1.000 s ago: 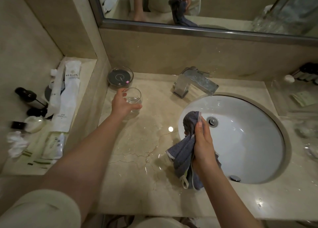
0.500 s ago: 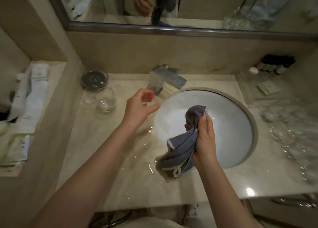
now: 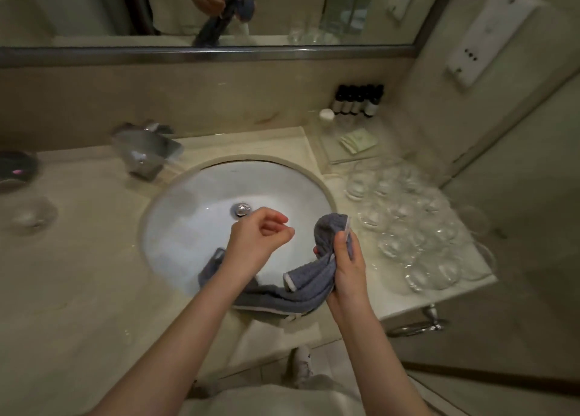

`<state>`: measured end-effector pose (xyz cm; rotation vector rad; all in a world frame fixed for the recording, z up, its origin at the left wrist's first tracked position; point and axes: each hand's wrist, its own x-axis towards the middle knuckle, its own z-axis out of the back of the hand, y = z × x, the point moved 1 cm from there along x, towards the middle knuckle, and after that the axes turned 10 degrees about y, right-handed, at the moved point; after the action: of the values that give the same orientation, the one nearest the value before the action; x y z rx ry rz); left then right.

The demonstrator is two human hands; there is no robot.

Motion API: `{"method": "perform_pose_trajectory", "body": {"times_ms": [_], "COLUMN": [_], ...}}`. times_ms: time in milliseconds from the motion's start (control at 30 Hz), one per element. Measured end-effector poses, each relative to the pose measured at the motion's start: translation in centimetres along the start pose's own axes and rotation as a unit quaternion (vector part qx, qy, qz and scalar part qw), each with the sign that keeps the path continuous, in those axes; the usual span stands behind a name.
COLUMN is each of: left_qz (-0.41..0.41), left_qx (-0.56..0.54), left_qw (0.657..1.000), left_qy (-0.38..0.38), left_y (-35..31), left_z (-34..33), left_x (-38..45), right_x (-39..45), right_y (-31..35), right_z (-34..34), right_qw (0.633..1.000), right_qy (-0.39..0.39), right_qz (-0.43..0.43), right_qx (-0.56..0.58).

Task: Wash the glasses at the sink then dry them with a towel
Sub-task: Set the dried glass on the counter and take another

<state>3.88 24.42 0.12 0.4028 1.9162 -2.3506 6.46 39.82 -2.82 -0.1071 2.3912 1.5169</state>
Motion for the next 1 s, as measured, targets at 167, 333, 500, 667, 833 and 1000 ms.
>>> {"method": "perform_pose_trajectory", "body": {"times_ms": [167,333,500,667,833,1000], "left_qz": [0.002,-0.001,-0.003,0.015,0.011,0.016], "left_qx": [0.051,0.083,0.111,0.078,0.134,0.107], "left_qw": [0.998,0.995,0.988,0.994,0.99,0.994], "left_qy": [0.04,0.056,0.103,0.076,0.029,-0.003], "left_y": [-0.8,-1.4,-1.6,-1.6,-2.0,-2.9], "left_z": [-8.1,-12.7,-15.3,-16.3,-16.5,-16.4], "left_x": [2.8,5.8,8.5,11.3,14.4,17.5], "right_x": [1.6,2.2,3.2,4.0,4.4,4.8], "right_y": [2.1,2.1,2.7,2.7,2.4,2.6], "right_z": [6.1,9.1,11.5,12.8,13.0,13.2], "right_qw": [1.0,0.999,0.999,0.998,0.998,0.997], "right_qy": [0.013,0.015,-0.001,0.0,0.004,0.024], "right_qz": [-0.01,-0.025,-0.035,-0.044,-0.053,-0.059], "right_qx": [-0.002,-0.018,0.033,0.046,0.023,0.038]}}
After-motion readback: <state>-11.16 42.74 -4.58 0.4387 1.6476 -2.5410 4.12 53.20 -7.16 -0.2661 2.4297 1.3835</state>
